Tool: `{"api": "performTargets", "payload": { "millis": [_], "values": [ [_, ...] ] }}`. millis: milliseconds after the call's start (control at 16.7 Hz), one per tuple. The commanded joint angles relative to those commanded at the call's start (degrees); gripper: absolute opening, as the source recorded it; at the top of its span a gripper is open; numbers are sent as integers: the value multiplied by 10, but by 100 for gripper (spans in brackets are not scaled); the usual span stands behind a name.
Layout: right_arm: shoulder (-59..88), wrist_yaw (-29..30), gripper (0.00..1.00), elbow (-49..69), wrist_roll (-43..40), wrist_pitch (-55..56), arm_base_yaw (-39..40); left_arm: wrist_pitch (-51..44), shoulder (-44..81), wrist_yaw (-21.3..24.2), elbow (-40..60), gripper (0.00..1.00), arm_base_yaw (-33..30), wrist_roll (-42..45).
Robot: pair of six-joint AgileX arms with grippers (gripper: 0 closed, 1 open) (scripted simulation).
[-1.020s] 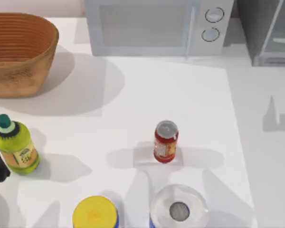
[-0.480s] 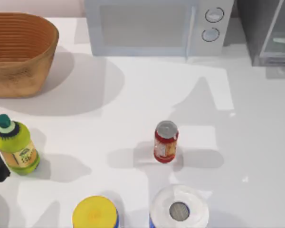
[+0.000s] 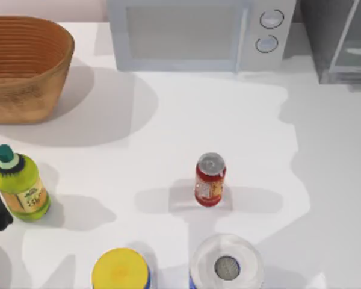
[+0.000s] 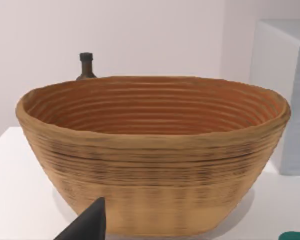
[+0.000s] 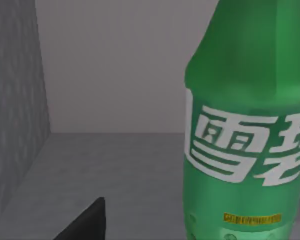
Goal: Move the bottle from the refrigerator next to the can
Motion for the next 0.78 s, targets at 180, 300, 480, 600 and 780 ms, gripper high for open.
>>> {"api": "performTargets", "payload": {
  "millis": [180, 300, 480, 600, 780],
  "values": [
    [3, 0, 100, 2, 0, 2, 0, 0, 0, 0, 0, 100, 0, 0],
    [2, 0, 100, -1, 0, 1, 3, 0, 0, 0, 0, 100, 0, 0],
    [14, 3, 100, 22, 0, -8, 3, 0, 0, 0, 0, 100, 0, 0],
    [33, 6, 100, 58, 0, -25, 5, 0, 0, 0, 0, 100, 0, 0],
    [66, 11, 100, 123, -1, -56, 10, 0, 0, 0, 0, 100, 0, 0]
  ]
}}
